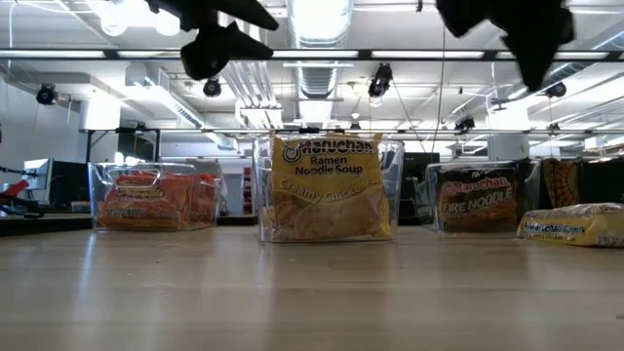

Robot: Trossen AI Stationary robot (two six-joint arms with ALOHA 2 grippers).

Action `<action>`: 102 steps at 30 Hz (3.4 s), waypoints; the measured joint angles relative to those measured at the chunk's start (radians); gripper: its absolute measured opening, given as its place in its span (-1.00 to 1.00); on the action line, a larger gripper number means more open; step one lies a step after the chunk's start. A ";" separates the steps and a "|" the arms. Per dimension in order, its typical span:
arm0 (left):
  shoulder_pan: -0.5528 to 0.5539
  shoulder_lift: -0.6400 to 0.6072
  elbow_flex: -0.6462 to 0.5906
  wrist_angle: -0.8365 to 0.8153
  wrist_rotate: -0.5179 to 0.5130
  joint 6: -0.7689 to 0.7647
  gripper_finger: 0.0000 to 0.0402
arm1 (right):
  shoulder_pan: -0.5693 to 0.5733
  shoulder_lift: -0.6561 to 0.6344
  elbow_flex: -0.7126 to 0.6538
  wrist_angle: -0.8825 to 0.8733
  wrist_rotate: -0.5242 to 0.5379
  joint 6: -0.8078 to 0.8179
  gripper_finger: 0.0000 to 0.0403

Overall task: Sort Maruchan noodles
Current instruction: Move the top yellow noodle pack to the center of the table, then adjust the center transparent bin

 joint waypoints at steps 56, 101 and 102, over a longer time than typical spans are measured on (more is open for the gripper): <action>-0.045 0.033 0.081 -0.230 -0.040 -0.197 -0.24 | 0.017 -0.024 -0.309 0.803 0.154 -0.373 -0.65; -0.069 0.126 -0.021 -0.197 -0.050 -0.399 -0.24 | -0.039 0.072 -0.287 0.800 0.261 -0.975 -0.59; -0.069 0.126 -0.021 -0.197 -0.050 -0.399 -0.24 | -0.039 0.071 -0.288 0.800 0.261 -0.961 -0.59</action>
